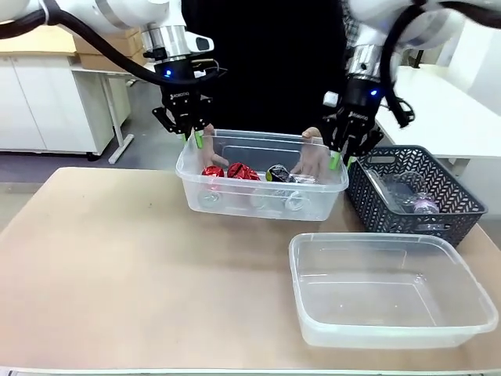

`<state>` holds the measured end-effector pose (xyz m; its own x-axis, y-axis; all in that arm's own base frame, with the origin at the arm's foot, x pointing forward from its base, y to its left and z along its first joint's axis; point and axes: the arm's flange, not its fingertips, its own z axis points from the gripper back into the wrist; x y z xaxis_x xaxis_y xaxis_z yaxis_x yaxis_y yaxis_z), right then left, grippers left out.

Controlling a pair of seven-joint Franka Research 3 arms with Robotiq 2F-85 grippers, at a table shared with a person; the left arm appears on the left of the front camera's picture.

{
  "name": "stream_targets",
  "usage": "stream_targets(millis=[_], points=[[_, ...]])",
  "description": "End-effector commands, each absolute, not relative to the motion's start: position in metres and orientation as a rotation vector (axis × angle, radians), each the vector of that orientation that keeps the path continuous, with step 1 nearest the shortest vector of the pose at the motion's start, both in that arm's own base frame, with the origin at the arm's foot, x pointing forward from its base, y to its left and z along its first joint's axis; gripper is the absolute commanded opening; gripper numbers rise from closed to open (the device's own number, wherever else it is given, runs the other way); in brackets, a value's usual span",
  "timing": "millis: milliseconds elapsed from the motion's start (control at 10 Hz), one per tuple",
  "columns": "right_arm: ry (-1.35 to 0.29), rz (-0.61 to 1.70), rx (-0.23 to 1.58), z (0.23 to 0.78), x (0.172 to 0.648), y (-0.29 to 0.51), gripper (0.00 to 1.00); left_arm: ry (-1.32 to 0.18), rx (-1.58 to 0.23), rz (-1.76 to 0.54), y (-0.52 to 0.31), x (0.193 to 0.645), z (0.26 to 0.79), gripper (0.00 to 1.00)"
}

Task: Sort the waste into each basket.
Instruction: Release the Organizing box you were holding, then pick up the Organizing box on the right side of the table and lift it.

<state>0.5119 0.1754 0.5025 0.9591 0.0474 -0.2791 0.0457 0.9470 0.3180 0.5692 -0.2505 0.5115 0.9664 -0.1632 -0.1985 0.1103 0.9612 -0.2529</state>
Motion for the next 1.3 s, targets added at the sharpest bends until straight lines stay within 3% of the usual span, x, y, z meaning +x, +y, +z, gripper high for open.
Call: stream_targets(millis=[0, 100, 200, 300, 400, 700, 800, 1200], points=[[-0.009, -0.011, 0.462, 0.506, 0.469, 0.153, 1.0, 0.176, -0.243, -0.157, -0.249, 0.558, 0.519, 1.0], [-0.13, -0.005, 0.507, 0.51, 0.462, 0.148, 1.0, 0.137, -0.258, -0.156, -0.246, 0.551, 0.524, 1.0], [-0.226, 0.019, 0.527, 0.513, 0.457, 0.145, 0.86, 0.085, -0.279, -0.146, -0.24, 0.543, 0.528, 0.94], [-0.29, 0.05, 0.539, 0.514, 0.451, 0.143, 0.95, 0.011, -0.291, -0.139, -0.234, 0.532, 0.535, 1.0], [-0.3, 0.077, 0.537, 0.514, 0.451, 0.144, 1.0, -0.051, -0.31, -0.125, -0.229, 0.525, 0.539, 1.0], [-0.296, 0.071, 0.501, 0.511, 0.457, 0.148, 1.0, -0.152, -0.369, -0.132, -0.224, 0.522, 0.539, 1.0], [-0.297, 0.058, 0.491, 0.519, 0.451, 0.146, 1.0, -0.088, -0.3, -0.1, -0.235, 0.535, 0.558, 1.0], [-0.297, 0.058, 0.491, 0.519, 0.451, 0.146, 1.0, -0.088, -0.3, -0.1, -0.235, 0.535, 0.558, 1.0]])
